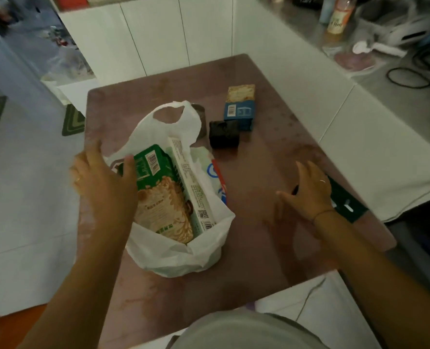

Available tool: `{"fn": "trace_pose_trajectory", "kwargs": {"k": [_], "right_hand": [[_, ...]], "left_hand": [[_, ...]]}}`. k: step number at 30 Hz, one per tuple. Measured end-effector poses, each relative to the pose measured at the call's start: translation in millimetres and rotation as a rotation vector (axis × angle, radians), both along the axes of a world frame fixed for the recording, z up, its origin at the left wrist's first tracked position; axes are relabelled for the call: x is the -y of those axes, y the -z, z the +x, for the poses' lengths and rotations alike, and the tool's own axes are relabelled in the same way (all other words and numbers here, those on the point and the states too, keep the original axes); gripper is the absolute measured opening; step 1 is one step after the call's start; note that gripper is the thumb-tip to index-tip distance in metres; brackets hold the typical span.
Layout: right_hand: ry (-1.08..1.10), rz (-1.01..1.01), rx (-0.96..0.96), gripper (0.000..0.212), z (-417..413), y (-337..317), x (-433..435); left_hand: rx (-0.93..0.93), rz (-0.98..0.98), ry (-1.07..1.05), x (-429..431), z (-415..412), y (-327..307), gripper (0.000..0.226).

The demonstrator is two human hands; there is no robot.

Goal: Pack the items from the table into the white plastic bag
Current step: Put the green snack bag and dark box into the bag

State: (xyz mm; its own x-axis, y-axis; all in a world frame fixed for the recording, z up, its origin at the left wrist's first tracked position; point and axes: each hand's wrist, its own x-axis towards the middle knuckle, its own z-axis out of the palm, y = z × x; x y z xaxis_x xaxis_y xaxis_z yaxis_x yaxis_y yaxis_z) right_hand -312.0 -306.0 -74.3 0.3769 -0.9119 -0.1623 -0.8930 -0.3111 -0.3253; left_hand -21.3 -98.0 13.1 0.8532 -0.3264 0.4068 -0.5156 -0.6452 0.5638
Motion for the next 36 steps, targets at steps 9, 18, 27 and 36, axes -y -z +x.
{"fn": "trace_pose_trajectory", "kwargs": {"k": [9,18,27,36], "right_hand": [[0.191,0.162,-0.204,0.122,-55.9,27.5,31.6],[0.032,0.161,0.202,0.113,9.7,-20.3,15.4],[-0.377,0.425,0.839,0.098,165.7,-138.7,-45.4],[-0.518,0.029,0.026,0.097,215.4,-88.6,-122.1]], "left_hand": [[-0.153,0.311,0.522,69.2,-79.7,-5.0,0.046],[-0.174,0.379,0.403,55.9,-65.7,1.6,0.049],[0.114,0.46,0.089,2.0,5.6,-15.3,0.064],[-0.209,0.727,-0.015,12.7,67.8,-11.5,0.023]]}}
